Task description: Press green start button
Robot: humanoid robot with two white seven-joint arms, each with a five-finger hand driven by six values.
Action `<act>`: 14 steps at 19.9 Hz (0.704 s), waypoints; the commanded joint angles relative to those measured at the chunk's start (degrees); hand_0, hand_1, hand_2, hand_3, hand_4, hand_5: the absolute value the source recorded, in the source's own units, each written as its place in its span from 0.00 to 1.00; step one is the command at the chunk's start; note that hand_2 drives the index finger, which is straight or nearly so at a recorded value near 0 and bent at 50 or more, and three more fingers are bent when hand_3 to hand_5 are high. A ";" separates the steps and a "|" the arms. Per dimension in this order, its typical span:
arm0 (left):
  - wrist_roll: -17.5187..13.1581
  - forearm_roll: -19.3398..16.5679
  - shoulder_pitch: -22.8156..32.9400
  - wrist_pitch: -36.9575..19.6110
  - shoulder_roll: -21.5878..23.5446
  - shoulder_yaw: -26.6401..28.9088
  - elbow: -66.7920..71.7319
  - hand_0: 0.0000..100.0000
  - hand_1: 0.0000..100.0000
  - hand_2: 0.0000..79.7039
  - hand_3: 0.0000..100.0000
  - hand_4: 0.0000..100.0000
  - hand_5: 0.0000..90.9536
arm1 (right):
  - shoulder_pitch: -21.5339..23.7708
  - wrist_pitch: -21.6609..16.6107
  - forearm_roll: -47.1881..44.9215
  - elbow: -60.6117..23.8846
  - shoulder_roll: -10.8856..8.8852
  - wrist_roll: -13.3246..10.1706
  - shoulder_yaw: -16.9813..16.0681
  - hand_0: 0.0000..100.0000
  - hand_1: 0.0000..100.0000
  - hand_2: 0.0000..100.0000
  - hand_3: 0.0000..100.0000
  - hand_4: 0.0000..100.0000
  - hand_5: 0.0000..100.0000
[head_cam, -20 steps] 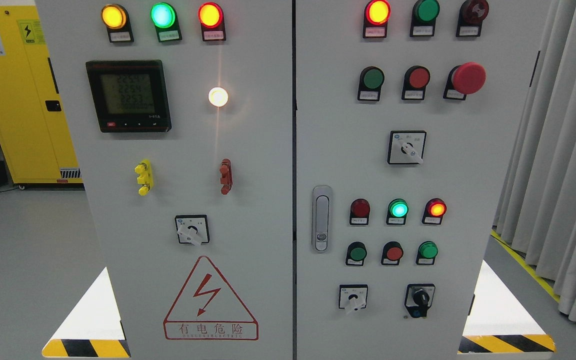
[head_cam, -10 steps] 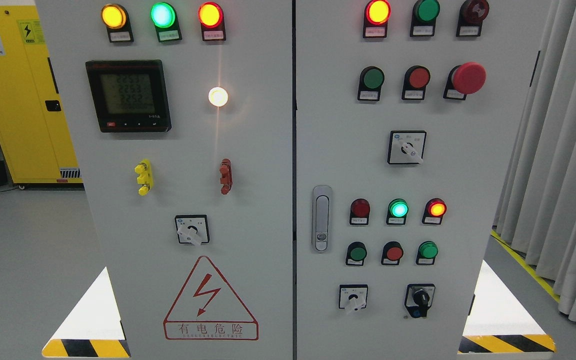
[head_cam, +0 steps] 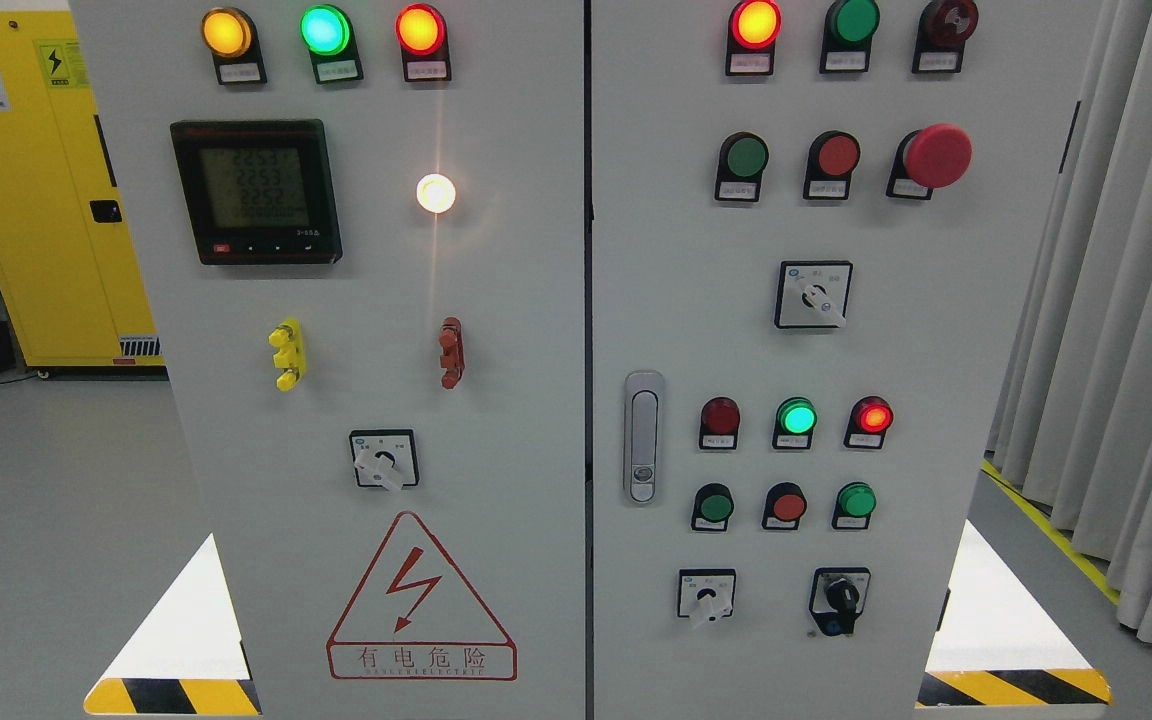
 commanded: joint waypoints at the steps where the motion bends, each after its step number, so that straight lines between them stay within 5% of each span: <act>1: 0.01 -0.10 0.27 -0.03 -1.67 -0.15 -1.49 0.12 0.56 0.00 0.00 0.00 0.00 | 1.23 -1.91 0.11 -16.25 2.51 0.10 0.03 0.15 0.39 0.00 0.21 0.20 0.07; 6: 0.01 -0.10 0.27 -0.03 -1.76 -0.15 -1.58 0.12 0.56 0.00 0.00 0.00 0.00 | 1.32 -2.52 0.72 -25.57 2.07 0.10 -0.15 0.19 0.46 0.00 0.33 0.32 0.18; 12: 0.01 -0.10 0.27 -0.03 -1.76 -0.15 -1.58 0.12 0.56 0.00 0.00 0.00 0.00 | 0.00 -12.09 7.57 -28.57 0.66 0.19 -0.94 0.23 0.54 0.00 0.45 0.45 0.32; 14: 0.01 -0.10 0.27 0.06 -1.76 -0.15 -1.58 0.12 0.56 0.00 0.00 0.00 0.00 | -1.05 -14.20 10.56 -28.93 -1.26 0.19 -1.55 0.23 0.58 0.00 0.53 0.54 0.42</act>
